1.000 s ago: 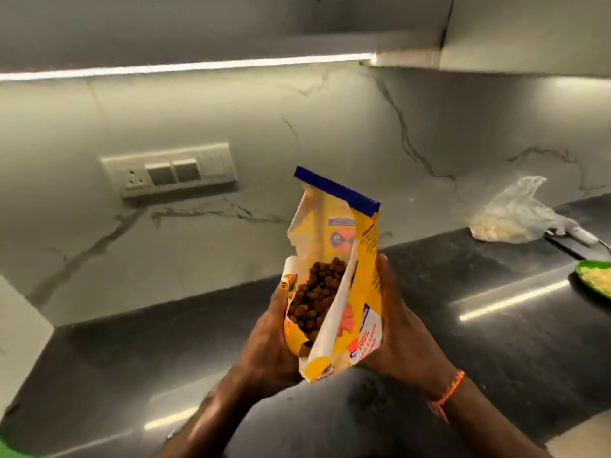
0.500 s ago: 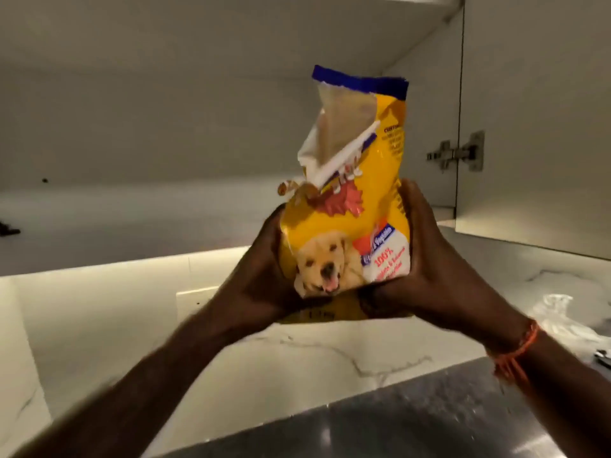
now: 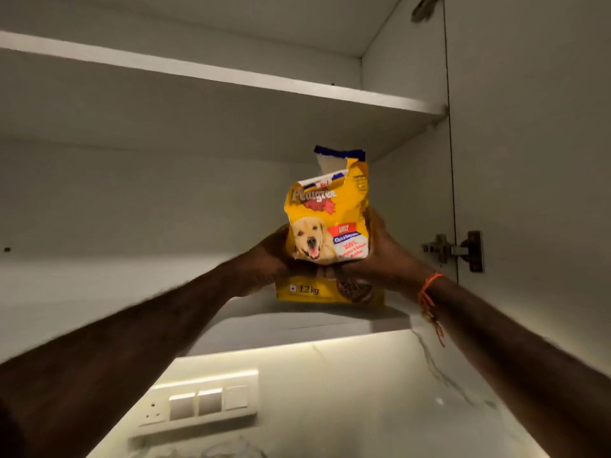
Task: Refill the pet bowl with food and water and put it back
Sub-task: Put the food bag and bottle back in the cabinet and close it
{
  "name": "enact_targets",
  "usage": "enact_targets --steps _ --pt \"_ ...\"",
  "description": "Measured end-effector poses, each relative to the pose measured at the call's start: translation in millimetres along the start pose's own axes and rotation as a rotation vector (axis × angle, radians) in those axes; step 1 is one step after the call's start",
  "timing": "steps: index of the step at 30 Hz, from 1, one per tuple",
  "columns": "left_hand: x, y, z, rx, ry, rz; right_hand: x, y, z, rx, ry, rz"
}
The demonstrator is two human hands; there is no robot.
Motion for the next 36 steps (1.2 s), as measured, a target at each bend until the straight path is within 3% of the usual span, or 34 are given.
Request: enact_targets --steps 10,13,17,24,29,36 --pt "-4.5 -85.6 54.7 -0.295 -0.292 0.071 14.3 -70.9 -101.7 0.024 0.114 0.085" --pt "-7.3 -98.6 72.4 -0.291 -0.351 0.059 15.9 -88.6 -126.0 0.125 0.169 0.122" --pt "-8.0 -98.2 76.0 -0.279 -0.443 -0.008 14.5 -94.4 -130.3 0.155 0.311 0.066" --pt "-18.7 -68.7 74.5 -0.587 -0.554 -0.077 13.3 -80.9 -125.1 0.158 0.356 0.042" --pt "-18.8 -33.8 49.3 -0.542 -0.731 -0.111 21.1 -76.0 -123.2 0.088 0.254 -0.030" --pt "-22.1 83.8 -3.5 -0.360 -0.892 -0.304 53.5 -0.3 -16.7 0.066 0.262 -0.134"
Point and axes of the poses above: each hand's wrist, its own y-axis away from the middle knuckle, its own x-axis out of the palm, z = x × y, the point moved 4 cm from there along -y, towards the middle knuckle, and after that the axes turned 2 degrees about -x, right-handed, at the moved point
